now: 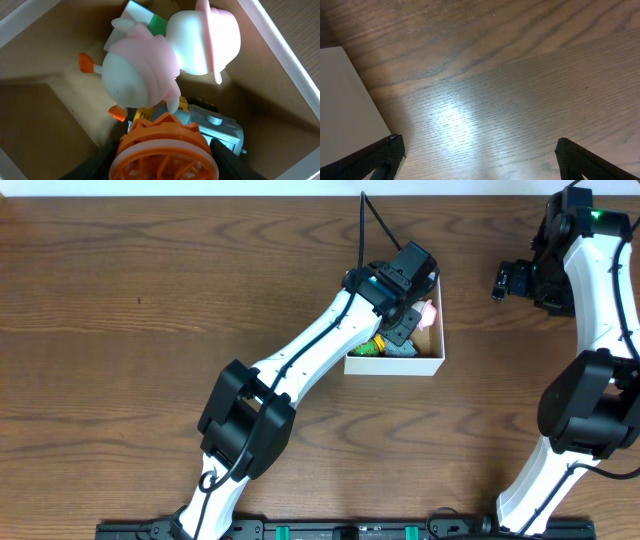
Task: Pack container
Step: 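Carry the orange toy into the white box and release it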
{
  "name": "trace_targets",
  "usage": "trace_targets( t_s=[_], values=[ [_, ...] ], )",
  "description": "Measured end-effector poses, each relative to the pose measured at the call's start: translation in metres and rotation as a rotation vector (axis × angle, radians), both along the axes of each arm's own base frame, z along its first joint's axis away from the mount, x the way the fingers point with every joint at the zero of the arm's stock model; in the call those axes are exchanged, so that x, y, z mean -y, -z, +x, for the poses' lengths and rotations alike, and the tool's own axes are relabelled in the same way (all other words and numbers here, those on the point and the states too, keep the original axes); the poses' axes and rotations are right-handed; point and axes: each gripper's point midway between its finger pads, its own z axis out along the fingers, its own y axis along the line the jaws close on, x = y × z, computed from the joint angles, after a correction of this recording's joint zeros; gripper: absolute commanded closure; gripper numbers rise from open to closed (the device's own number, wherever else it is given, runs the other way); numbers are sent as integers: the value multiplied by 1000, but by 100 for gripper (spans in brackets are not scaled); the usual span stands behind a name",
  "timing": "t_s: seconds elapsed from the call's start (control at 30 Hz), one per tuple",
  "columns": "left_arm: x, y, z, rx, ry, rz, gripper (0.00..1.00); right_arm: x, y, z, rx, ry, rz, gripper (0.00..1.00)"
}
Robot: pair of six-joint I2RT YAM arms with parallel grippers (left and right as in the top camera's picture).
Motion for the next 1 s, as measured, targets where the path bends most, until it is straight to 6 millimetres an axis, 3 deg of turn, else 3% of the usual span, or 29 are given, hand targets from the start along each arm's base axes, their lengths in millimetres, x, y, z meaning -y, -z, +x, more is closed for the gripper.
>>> trace_targets(
  t_s=[0.73,0.77,1.0],
  values=[
    [-3,2,-4,-17,0,15,48,0,0,0,-1,0,0,1],
    [-4,2,-4,-17,0,16,2,0,0,0,0,0,0,1],
    [-3,2,-4,-17,0,15,2,0,0,0,-1,0,0,1]
  ],
)
